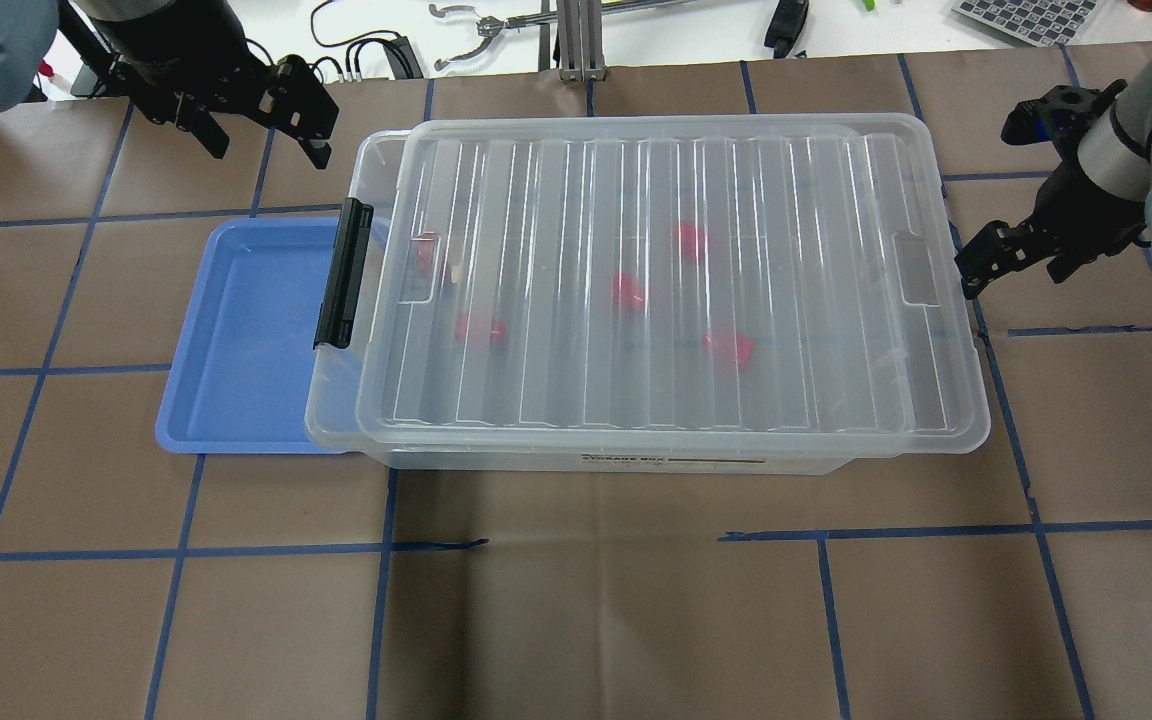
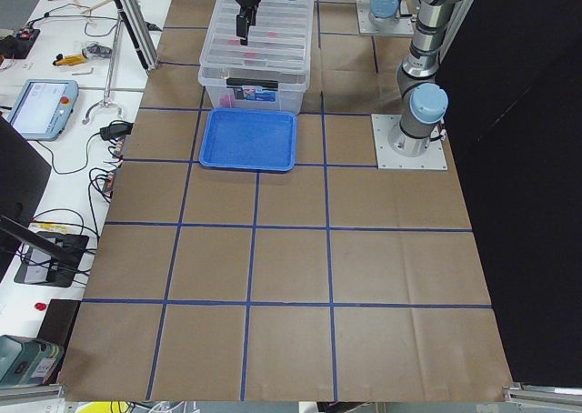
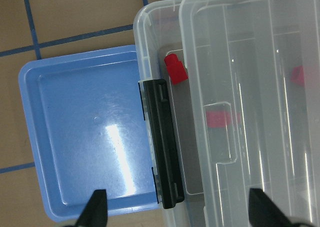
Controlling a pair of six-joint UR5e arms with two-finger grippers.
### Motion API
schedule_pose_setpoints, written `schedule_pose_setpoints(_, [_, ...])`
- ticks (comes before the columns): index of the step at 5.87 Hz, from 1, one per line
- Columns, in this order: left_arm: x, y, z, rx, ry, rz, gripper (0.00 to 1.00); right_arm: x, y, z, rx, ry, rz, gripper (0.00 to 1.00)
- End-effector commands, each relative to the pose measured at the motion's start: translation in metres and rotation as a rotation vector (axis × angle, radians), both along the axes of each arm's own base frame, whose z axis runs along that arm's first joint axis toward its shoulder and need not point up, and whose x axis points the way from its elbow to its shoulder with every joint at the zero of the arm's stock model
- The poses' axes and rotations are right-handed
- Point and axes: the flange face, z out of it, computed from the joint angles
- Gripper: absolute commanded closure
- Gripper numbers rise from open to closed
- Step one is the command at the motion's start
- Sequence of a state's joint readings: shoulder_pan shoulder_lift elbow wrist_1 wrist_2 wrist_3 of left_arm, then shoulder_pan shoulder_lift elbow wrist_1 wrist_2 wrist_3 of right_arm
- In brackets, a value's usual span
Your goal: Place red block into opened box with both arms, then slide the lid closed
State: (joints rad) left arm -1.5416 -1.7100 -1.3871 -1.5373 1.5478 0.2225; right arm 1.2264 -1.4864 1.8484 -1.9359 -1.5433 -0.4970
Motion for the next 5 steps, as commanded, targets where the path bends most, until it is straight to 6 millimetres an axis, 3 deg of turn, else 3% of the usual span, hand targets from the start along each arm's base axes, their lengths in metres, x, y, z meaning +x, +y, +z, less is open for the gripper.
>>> schedule_pose_setpoints(1, [0.0,-0.001,-0.001,0.001,0.002,0.0,0.01,0.014,-0.001,0.0,-0.004,-0.01,0.001,0.0])
schedule_pose_setpoints(2, [0.0,-0.001,-0.001,0.001,0.001,-0.002,0.01,0.027,-0.002,-0.001,-0.003,-0.012,0.025,0.0])
schedule_pose_setpoints(5, [0.0,-0.002,-0.002,0.001,0.007,-0.01,0.01,0.027,-0.003,0.001,-0.007,-0.008,0.029,0.0])
